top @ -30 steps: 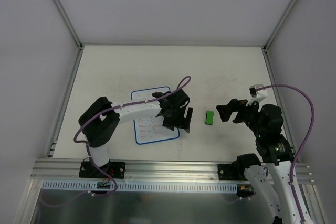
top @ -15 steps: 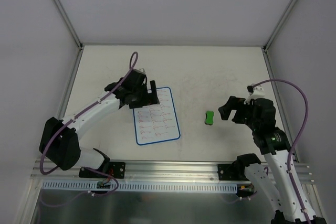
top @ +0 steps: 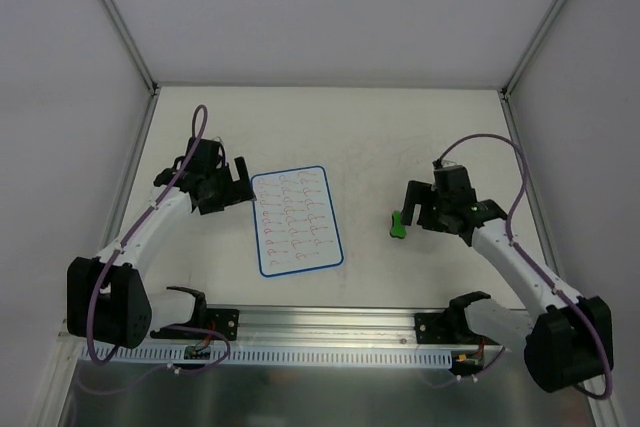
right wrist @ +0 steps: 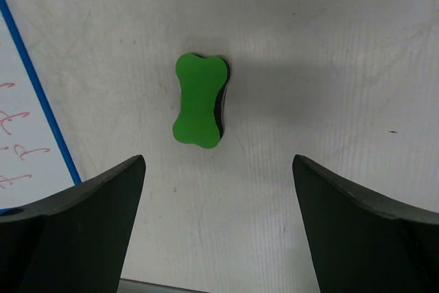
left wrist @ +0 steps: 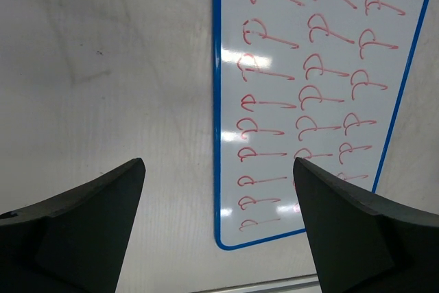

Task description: Erase the whiteboard

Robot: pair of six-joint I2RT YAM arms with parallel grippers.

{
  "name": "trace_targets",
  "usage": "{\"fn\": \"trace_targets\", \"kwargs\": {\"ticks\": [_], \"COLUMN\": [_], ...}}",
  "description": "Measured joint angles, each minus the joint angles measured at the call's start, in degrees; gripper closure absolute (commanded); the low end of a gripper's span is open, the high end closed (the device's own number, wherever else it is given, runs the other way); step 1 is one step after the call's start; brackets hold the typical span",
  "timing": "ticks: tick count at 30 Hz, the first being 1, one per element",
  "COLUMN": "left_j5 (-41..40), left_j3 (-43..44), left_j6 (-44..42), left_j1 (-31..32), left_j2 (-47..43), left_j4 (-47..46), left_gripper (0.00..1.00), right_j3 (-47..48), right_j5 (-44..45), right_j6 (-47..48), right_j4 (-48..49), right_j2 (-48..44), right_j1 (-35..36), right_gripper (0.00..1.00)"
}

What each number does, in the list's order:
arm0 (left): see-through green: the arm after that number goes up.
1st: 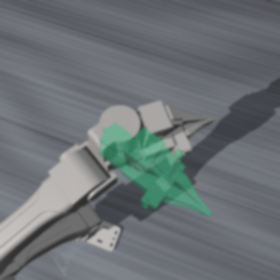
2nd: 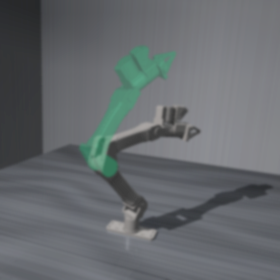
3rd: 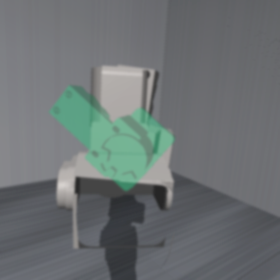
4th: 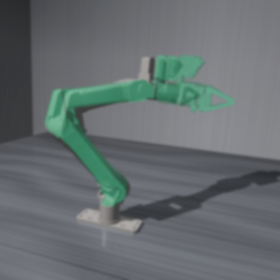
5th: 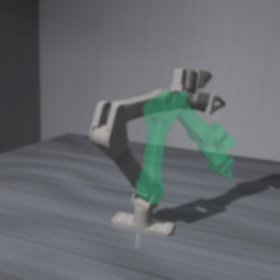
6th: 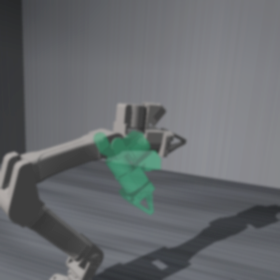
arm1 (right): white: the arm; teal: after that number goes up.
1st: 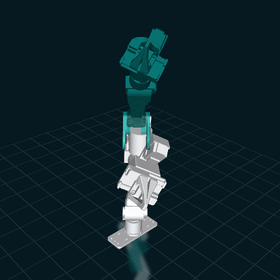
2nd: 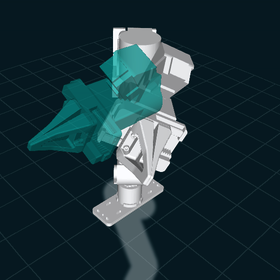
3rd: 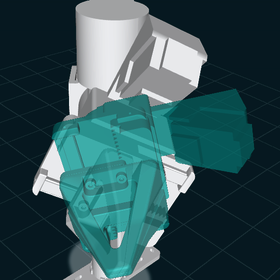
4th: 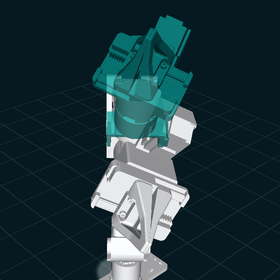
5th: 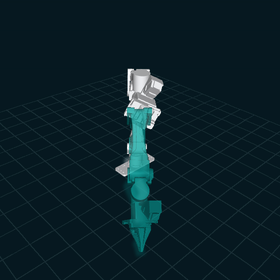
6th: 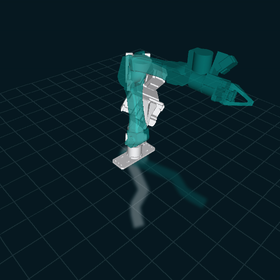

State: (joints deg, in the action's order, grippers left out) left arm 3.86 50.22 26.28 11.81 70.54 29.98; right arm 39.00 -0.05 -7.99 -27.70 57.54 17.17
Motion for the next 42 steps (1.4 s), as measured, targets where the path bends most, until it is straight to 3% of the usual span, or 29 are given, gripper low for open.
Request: {"fn": "trace_targets", "kwargs": {"ticks": [7,13,25,33,42], "left_j5": [2.36,3.08,3.52,4.35,4.87], "left_j3": [-0.35,-0.35,-0.35,-0.55,-0.57], "left_j6": [-3.13,-3.65,-3.87,-3.82,-3.82], "left_j1": [-1.77,-1.77,-1.79,-1.79,-1.79], "left_j2": [1.95,1.97,1.97,2.16,4.37], "left_j4": [0.04,0.02,0.02,0.02,0.02], "left_gripper": [0.12,0.12,0.13,0.16,0.19], "right_j3": [5.22,8.11,9.53,9.84,17.64], "right_j5": [5.25,7.04,8.85,9.09,9.40], "right_j6": [-5.66,-9.60,-11.28,-10.51,-7.10], "right_j4": [1.75,4.22,5.05,5.16,4.96], "right_j2": [16.83,25.42,30.47,30.97,32.70], "right_j1": [7.32,8.70,8.70,9.14,20.37], "right_gripper": [0.29,0.42,0.57,0.84,0.86]}}
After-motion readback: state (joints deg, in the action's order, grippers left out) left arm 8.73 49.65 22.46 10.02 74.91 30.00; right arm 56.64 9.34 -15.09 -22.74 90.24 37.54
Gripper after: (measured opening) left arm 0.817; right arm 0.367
